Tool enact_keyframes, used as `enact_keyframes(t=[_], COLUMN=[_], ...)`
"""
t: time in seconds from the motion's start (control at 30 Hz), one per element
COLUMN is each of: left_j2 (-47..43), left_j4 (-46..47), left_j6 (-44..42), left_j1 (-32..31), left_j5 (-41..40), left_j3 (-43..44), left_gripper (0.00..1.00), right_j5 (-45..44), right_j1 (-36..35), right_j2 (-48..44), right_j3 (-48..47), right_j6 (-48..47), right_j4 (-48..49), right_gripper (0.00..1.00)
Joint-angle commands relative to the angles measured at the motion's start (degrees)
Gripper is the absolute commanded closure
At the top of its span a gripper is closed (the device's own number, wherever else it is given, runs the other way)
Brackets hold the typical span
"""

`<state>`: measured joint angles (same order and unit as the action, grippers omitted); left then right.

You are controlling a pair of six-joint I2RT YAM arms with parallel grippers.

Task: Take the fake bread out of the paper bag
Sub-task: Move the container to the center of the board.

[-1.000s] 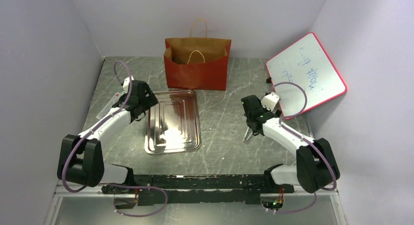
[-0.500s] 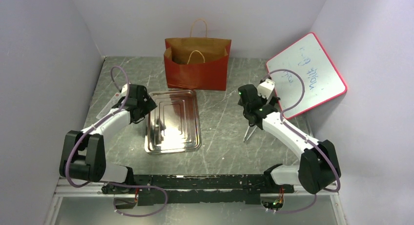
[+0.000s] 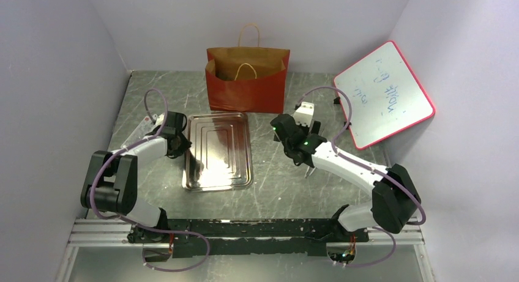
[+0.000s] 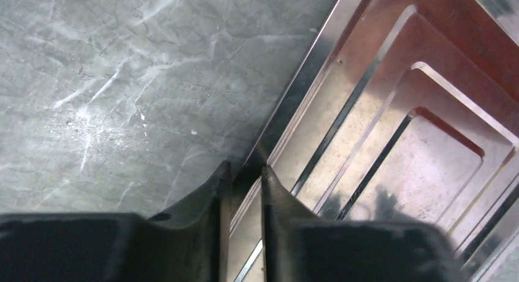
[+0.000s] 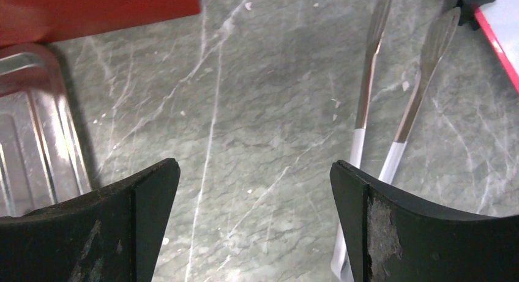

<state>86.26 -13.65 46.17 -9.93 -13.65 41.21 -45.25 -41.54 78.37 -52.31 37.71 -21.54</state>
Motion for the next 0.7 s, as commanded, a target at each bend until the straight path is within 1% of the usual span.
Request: enact_keyframes(t=[0.0, 0.07, 0.17, 0.37, 0.67], left_j2=[1.52, 2.67, 3.84, 5.69, 13.22], left_j4=[2.55, 3.03, 2.91, 1.62, 0.39], left_j6=[0.7, 0.84, 1.32, 3.09, 7.12], left_j1=[0.29, 0.12, -1.61, -8.63, -18.36], left_j5=[3.27, 5.06, 5.53, 3.91, 2.78], left_j3=[-1.41, -1.47, -0.89, 2.27, 9.25], left_gripper=[0.87, 0.93, 0.93, 0.93, 0.93], right_j5=[-3.28, -3.34, -3.52, -4.71, -6.37], right_j1=[-2.19, -2.43, -2.66, -3.0, -3.02], right_j2=[0.79, 0.75, 0.28, -0.96, -3.29], right_j3=[-2.25, -2.14, -1.71, -1.33, -2.58], right_j6=[1.8, 1.84, 2.26, 2.78, 2.31], right_j4=[-1.2, -1.14, -0.95, -1.19, -2.11], right_gripper=[0.0, 0.0, 0.0, 0.0, 0.0])
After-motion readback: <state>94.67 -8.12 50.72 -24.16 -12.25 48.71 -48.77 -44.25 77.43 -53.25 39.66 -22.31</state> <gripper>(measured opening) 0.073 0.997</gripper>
